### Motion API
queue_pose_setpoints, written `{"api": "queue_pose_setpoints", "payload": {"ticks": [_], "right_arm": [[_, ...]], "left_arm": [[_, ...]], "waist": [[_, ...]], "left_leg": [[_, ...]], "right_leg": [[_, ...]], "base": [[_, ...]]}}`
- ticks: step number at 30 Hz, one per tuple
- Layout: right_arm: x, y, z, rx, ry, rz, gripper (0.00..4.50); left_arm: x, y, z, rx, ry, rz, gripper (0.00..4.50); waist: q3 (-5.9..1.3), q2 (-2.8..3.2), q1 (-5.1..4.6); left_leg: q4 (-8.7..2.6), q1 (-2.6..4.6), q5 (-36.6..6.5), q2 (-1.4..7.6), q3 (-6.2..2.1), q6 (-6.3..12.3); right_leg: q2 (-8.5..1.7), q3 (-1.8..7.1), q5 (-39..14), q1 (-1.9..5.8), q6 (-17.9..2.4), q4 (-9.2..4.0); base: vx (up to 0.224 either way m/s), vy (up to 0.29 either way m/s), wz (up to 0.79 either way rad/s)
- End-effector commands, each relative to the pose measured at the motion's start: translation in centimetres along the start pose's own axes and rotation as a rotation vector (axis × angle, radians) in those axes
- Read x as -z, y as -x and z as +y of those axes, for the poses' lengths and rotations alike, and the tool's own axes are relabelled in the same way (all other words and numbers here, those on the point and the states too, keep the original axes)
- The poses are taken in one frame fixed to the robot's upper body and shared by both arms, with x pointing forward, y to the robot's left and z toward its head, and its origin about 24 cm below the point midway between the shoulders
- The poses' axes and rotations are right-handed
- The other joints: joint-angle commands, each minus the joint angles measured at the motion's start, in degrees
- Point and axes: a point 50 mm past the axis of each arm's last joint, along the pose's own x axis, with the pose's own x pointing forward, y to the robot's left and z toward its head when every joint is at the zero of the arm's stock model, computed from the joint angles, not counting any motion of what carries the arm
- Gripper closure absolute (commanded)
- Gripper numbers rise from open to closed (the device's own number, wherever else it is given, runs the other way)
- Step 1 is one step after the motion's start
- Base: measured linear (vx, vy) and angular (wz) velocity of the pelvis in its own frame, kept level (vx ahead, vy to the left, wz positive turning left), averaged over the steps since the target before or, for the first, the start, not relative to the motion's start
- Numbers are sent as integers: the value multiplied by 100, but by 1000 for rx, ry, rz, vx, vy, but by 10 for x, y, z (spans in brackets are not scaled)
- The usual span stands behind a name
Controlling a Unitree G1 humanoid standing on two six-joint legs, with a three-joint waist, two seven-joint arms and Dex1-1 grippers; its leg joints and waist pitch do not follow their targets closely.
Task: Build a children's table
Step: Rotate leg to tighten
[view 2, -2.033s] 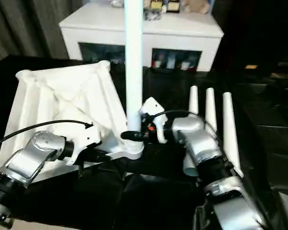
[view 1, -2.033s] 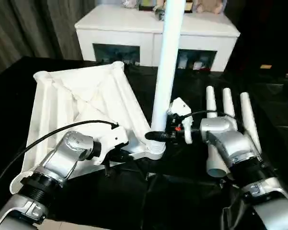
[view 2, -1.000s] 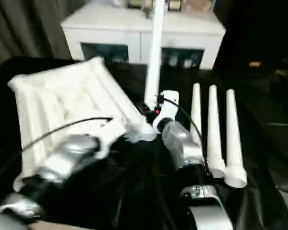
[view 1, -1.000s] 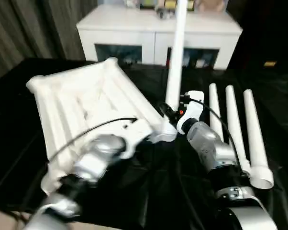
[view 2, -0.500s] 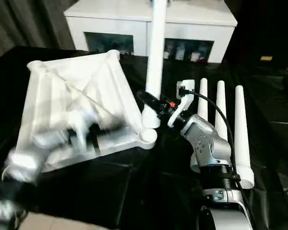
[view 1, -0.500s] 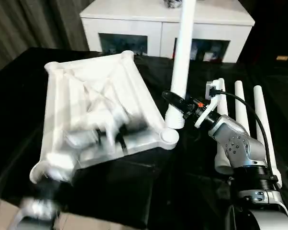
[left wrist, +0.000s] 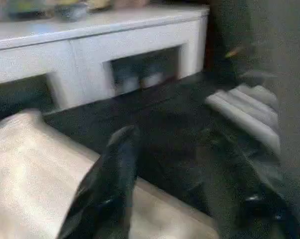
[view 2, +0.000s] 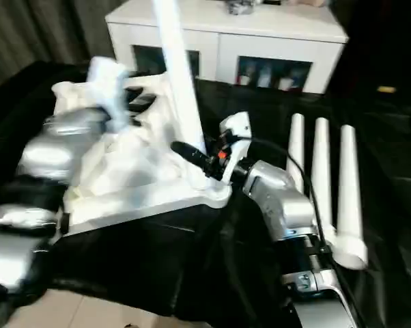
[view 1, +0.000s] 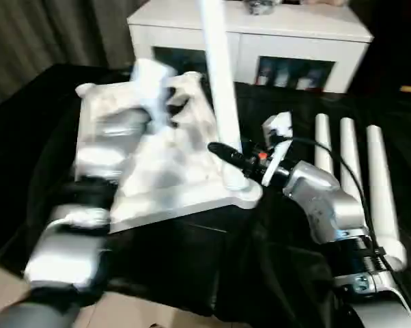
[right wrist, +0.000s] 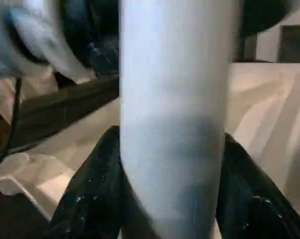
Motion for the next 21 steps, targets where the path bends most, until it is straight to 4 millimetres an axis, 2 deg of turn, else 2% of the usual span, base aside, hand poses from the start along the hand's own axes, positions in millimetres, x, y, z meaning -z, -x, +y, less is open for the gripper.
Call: {"api": "queue_pose_setpoints", "payload": {"ticks": [1, 3, 5, 7, 10, 12, 13, 15, 17, 18, 19, 20, 21], "right_arm": [[4, -1, -2, 32, 22, 41, 265], [5, 1, -5, 54, 28, 49, 265], [6, 2, -8, 70, 26, 53, 265], [7, 2, -8, 76, 26, 54, 265], [6, 2, -9, 81, 32, 51, 265], [4, 2, -10, 83, 37, 50, 265], [4, 2, -10, 83, 37, 50, 265], [1, 6, -14, 71, 50, 66, 265], [1, 8, -14, 53, 54, 84, 265], [1, 11, -16, 14, 66, 125, 265], [1, 13, -17, -4, 68, 144, 265], [0, 17, -20, -20, 70, 177, 265], [0, 17, -20, -20, 70, 177, 265]], "left_arm": [[-32, -9, -25, 132, 15, -96, 205], [-37, -9, -33, 161, 29, -116, 193], [-39, -12, -41, 196, 34, -122, 168], [-37, -13, -43, 198, 24, -112, 164], [-33, -12, -35, 143, 3, -94, 140], [-29, -4, -15, 46, -45, -77, 130], [-29, -4, -15, 46, -45, -77, 124], [-22, 14, 10, -54, -130, -42, 105], [-17, 22, 17, -59, -171, -19, 83], [-4, 37, 24, -24, -232, 41, 79], [4, 43, 23, 37, -256, 73, 75], [24, 56, 18, 166, -286, 146, 73], [24, 56, 18, 166, -286, 146, 71]], "waist": [[-470, -34, 19], [-450, -49, 11], [-429, -35, -11], [-419, -25, -30], [-408, -16, -65], [-403, -8, -71], [-404, -10, -78], [-418, -16, -73], [-422, -6, -95], [-430, -35, -87], [-423, -60, -97], [-418, -10, -91], [-431, -33, -97]], "left_leg": [[-262, 76, 381, 142, -30, 532], [-272, 66, 176, 144, -31, 614], [-284, 74, -20, 154, -29, 615], [-298, 84, -155, 155, -34, 575], [-322, 94, -301, 162, -42, 478], [-330, 100, -368, 158, -49, 446], [-331, 100, -399, 158, -47, 430], [-330, 99, -333, 157, -56, 413], [-329, 89, -299, 157, -62, 427], [-322, 106, -240, 159, -65, 435], [-331, 80, -189, 157, -66, 459], [-321, 109, -199, 160, -42, 444], [-318, 106, -111, 167, -40, 448]], "right_leg": [[-330, 204, 2039, 445, -1890, -160], [-333, 193, 1729, 453, -1881, -200], [-331, 195, 1332, 446, -1856, -239], [-322, 195, 1020, 445, -1802, -269], [-305, 189, 760, 441, -1747, -298], [-296, 188, 671, 435, -1681, -312], [-300, 191, 649, 439, -1671, -315], [-298, 189, 752, 441, -1663, -290], [-289, 184, 828, 447, -1625, -280], [-287, 182, 889, 447, -1635, -271], [-288, 182, 896, 465, -1634, -261], [-283, 189, 813, 415, -1616, -270], [-282, 193, 845, 419, -1637, -239]], "base": [[0, 0, 0], [0, 0, 0], [0, 0, 0], [0, 0, 0], [0, 0, 0], [0, 0, 0], [0, 0, 0], [0, 0, 0], [0, 0, 0], [0, 0, 0], [0, 0, 0], [0, 0, 0], [0, 0, 0]]}}
